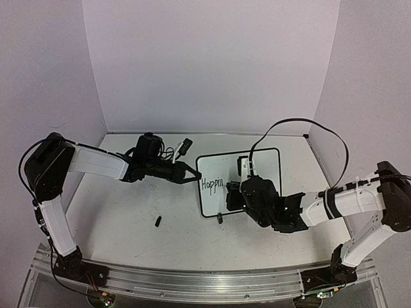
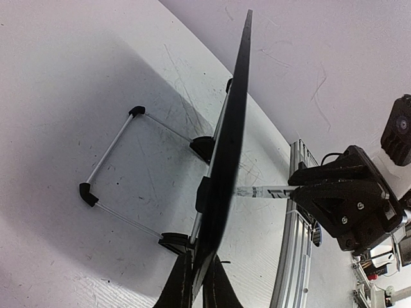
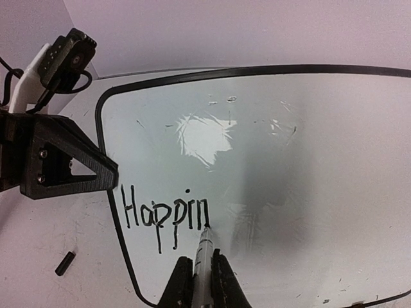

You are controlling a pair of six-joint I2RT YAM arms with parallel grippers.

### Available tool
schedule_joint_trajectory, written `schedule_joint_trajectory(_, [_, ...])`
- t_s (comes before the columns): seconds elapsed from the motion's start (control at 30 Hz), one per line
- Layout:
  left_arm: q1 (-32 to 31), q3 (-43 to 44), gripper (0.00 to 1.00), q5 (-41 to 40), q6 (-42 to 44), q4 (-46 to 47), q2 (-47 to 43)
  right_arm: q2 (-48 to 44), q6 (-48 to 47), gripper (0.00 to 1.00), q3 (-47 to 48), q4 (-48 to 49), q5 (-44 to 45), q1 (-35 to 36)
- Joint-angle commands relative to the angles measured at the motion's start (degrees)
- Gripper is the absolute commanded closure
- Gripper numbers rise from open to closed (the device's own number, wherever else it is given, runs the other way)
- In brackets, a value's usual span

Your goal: Write a sentence on the whiteboard

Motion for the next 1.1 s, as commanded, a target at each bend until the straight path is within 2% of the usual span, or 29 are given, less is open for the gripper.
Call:
schedule_joint_trajectory(0.0, [-0.3,-0.3,1.00,0.7,-1.0,-1.8,-2.0,-1.0,0.0,1.00,0.3,-1.6,0.1,-0.2])
schedule_joint_trajectory(0.27, [-0.3,-0.3,1.00,0.9,-1.0,-1.8,-2.2,-5.6,-0.5,1.00,-1.0,1.4,-2.4,-1.2])
schedule_joint_trajectory(1.07, [-0.3,-0.3,1.00,1.1,-1.0,-1.8,-2.5,-1.1,-1.7,1.00,0.6,2.3,-2.4,-2.3])
